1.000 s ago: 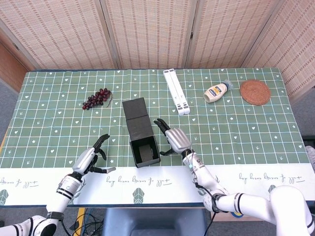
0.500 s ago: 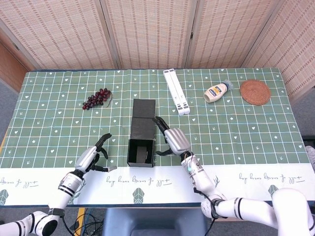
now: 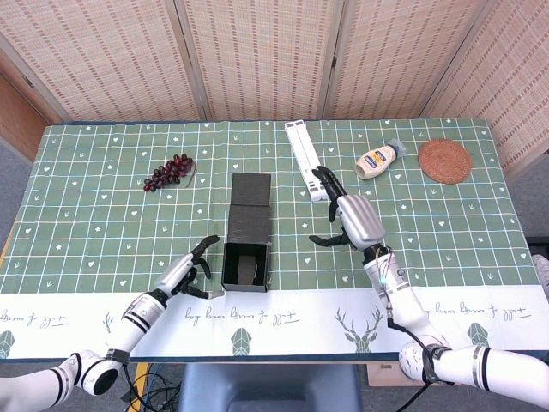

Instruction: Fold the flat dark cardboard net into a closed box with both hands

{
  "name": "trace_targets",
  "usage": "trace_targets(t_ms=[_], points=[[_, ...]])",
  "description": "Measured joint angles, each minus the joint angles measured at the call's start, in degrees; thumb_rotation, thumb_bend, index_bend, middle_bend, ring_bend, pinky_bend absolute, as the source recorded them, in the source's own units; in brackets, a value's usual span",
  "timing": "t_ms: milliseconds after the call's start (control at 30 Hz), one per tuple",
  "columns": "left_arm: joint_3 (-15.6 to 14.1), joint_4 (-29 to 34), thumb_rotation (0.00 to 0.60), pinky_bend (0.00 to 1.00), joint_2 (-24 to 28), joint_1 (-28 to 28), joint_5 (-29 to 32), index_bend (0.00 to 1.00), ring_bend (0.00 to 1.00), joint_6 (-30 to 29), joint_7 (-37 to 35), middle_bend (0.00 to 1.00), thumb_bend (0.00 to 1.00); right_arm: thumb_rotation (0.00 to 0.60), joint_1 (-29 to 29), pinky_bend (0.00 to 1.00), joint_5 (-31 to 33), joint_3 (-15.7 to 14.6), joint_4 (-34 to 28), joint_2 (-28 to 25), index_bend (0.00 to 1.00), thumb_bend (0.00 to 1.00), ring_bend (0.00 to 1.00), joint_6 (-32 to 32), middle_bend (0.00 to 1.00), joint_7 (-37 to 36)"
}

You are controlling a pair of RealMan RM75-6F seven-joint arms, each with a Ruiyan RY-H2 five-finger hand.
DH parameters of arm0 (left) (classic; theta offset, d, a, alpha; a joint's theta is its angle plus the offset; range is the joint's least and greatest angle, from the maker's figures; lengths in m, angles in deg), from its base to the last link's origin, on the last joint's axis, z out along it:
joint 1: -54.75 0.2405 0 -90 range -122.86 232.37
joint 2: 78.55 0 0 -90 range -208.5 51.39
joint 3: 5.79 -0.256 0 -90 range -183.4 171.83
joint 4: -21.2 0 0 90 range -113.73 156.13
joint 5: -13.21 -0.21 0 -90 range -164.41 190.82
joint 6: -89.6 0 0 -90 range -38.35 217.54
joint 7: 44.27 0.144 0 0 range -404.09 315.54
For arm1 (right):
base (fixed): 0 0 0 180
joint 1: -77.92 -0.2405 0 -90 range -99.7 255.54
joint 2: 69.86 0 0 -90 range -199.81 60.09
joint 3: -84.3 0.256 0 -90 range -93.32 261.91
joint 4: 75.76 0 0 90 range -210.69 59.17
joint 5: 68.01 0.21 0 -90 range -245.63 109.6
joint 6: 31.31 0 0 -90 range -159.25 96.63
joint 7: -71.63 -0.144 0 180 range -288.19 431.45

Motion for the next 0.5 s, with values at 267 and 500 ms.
trace_targets(t_ms=[267, 500], points=[[0.0, -4.6, 0.600, 0.88, -2.8, -1.3, -0.6, 0.00, 0.50, 0.9, -4.4, 0.00, 0.11, 0.600, 0.4, 1.00, -0.4, -1.1, 0.1, -0.5, 0.00, 0.01, 0.62, -0.2, 0.02, -1.4], [-0.2, -7.6, 0.600, 0.88, -4.6, -2.3, -2.0, 0.00, 0.51, 1.1, -9.9, 0.00, 0.11, 0.600, 0.7, 1.00, -0.8, -1.9, 0.6, -0.4, 0.00, 0.01, 0.62, 0.0, 0.02, -2.2]])
